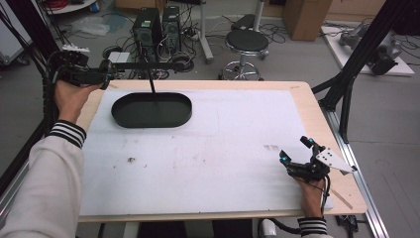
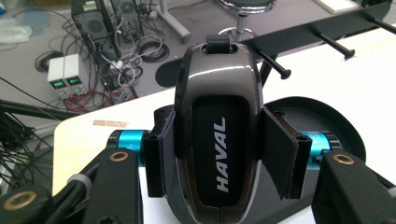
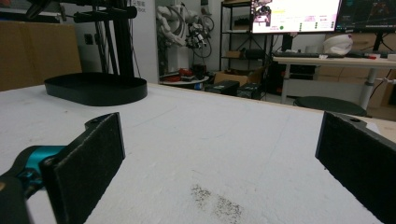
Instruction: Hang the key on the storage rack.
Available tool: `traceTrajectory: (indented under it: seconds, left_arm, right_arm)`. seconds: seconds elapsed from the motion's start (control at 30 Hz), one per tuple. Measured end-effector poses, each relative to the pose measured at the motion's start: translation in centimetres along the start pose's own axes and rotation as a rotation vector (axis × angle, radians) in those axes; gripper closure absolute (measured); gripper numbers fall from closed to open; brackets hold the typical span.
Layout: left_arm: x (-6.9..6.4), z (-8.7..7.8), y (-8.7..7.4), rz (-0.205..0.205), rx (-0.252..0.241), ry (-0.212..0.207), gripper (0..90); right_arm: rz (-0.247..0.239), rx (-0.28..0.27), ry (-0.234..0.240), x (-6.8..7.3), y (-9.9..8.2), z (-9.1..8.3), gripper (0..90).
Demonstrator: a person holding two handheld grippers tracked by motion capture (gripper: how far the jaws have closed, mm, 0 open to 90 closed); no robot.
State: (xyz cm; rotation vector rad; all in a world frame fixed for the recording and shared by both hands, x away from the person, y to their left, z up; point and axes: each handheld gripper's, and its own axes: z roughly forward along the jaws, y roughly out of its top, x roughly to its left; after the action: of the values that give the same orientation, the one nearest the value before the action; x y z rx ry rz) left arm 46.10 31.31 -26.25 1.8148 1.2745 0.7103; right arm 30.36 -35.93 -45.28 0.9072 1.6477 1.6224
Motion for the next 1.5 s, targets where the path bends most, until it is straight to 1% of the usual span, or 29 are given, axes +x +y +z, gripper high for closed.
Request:
traceTrajectory:
  seconds: [0.1, 0.17, 0.27, 0.37, 0.47, 0.53, 0.57, 0.6, 0.63, 0.77, 0.83, 0.9, 0.97, 1.0, 1.07, 1.17, 1.23, 1.37, 1.4, 1.5]
  left_arm:
    - [0.0, 0.2, 0.0, 0.006, -0.025, 0.009, 48.9]
    - [-0.2, 0.3, 0.0, 0.016, -0.053, 0.037, 48.8]
    - [-0.3, 0.8, 0.0, 0.016, -0.065, 0.062, 48.8]
    - [-0.3, 1.5, -0.2, 0.005, -0.059, 0.078, 48.8]
    - [-0.3, 1.8, -0.3, 0.001, -0.045, 0.08, 48.8]
    - [-0.4, 1.8, -0.5, 0.003, -0.047, 0.081, 48.8]
    - [-0.2, 1.7, -0.8, -0.008, -0.052, 0.087, 48.8]
    - [-0.2, 1.7, -0.8, -0.008, -0.052, 0.087, 48.8]
    - [-0.1, 1.7, -1.1, -0.017, -0.052, 0.093, 48.8]
    - [0.4, 1.7, -2.1, -0.02, -0.022, 0.115, 48.8]
    - [0.7, 1.7, -2.6, -0.027, -0.009, 0.118, 48.8]
    - [0.9, 1.8, -3.0, -0.035, 0.012, 0.118, 48.8]
    - [1.0, 2.0, -3.5, -0.033, 0.024, 0.119, 48.8]
    - [1.1, 2.1, -3.7, -0.032, 0.034, 0.114, 48.8]
    - [1.1, 2.4, -4.1, -0.03, 0.028, 0.103, 48.8]
    - [1.3, 2.9, -4.4, -0.047, 0.043, 0.085, 48.7]
    - [1.3, 3.2, -4.5, -0.045, 0.05, 0.079, 48.7]
    - [1.1, 4.0, -4.8, -0.024, 0.078, 0.063, 48.7]
    - [1.0, 4.3, -4.9, -0.031, 0.08, 0.051, 48.6]
    - [0.7, 4.8, -5.3, -0.025, 0.082, 0.047, 48.6]
  right_arm:
    - [0.0, 0.0, 0.0, 0.0, 0.0, 0.0, 0.3]
    - [-0.001, 0.0, -0.001, 0.0, 0.0, 0.0, 0.3]
    - [0.003, 0.002, 0.0, 0.0, 0.0, 0.0, 0.3]
    - [0.003, 0.002, 0.0, 0.0, 0.0, 0.0, 0.3]
    - [0.003, 0.001, 0.0, 0.0, 0.0, 0.0, 0.3]
    - [0.004, 0.001, 0.001, 0.0, 0.0, 0.0, 0.3]
    - [0.007, 0.002, 0.002, 0.0, 0.0, 0.0, 0.3]
    - [0.006, 0.003, 0.002, 0.0, 0.0, 0.0, 0.3]
    - [0.005, 0.002, 0.002, 0.0, 0.0, 0.0, 0.3]
    - [0.003, 0.001, 0.0, 0.0, 0.0, 0.0, 0.3]
    - [0.003, 0.002, 0.0, 0.0, 0.0, 0.0, 0.3]
    - [0.003, 0.001, 0.0, 0.0, 0.0, 0.0, 0.3]
    - [0.002, 0.002, 0.0, 0.1, 0.0, 0.0, 0.3]
    - [0.002, 0.002, 0.0, 0.1, 0.0, 0.0, 0.3]
    - [-0.001, 0.0, 0.0, 0.0, 0.0, 0.0, 0.3]
    - [-0.005, -0.002, 0.002, 0.0, 0.0, 0.0, 0.3]
    - [-0.006, -0.002, 0.002, 0.0, 0.0, 0.0, 0.3]
    - [-0.001, 0.0, 0.001, 0.0, 0.0, 0.0, 0.3]
    - [0.003, 0.002, 0.002, 0.0, 0.0, 0.0, 0.3]
    - [0.0, 0.004, 0.001, 0.0, 0.0, 0.0, 0.3]
